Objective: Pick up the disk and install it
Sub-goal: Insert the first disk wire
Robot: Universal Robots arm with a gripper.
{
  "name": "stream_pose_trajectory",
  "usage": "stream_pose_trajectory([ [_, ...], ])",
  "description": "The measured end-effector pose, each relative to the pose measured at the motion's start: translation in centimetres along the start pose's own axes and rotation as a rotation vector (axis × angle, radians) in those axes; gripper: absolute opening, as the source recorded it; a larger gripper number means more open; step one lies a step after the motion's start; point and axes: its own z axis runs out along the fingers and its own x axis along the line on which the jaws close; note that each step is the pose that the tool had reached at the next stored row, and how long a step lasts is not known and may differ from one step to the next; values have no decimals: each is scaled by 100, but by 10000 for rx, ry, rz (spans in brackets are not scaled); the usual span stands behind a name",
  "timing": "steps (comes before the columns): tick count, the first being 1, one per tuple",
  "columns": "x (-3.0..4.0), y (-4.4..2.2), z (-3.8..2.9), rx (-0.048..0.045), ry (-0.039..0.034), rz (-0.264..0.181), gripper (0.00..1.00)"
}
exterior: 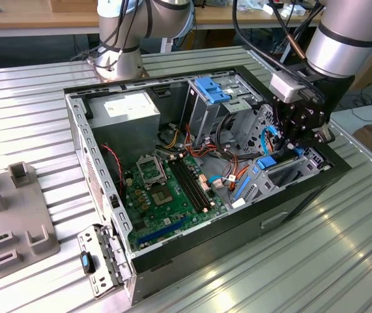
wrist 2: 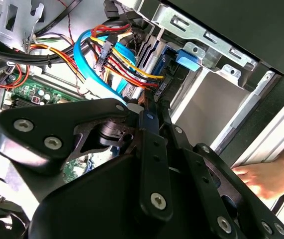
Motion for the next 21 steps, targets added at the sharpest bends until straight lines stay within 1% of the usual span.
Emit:
stream_pose_trajectory([
  [7, 0, -7, 1, 0, 4, 9, 16],
  [10, 3, -10, 1, -13, 25, 228, 16],
  [14, 3, -10, 2, -17, 29, 283, 16],
  [16, 3, -11, 2, -32, 53, 552, 16],
  [21, 3, -11, 2, -32, 51, 524, 16],
])
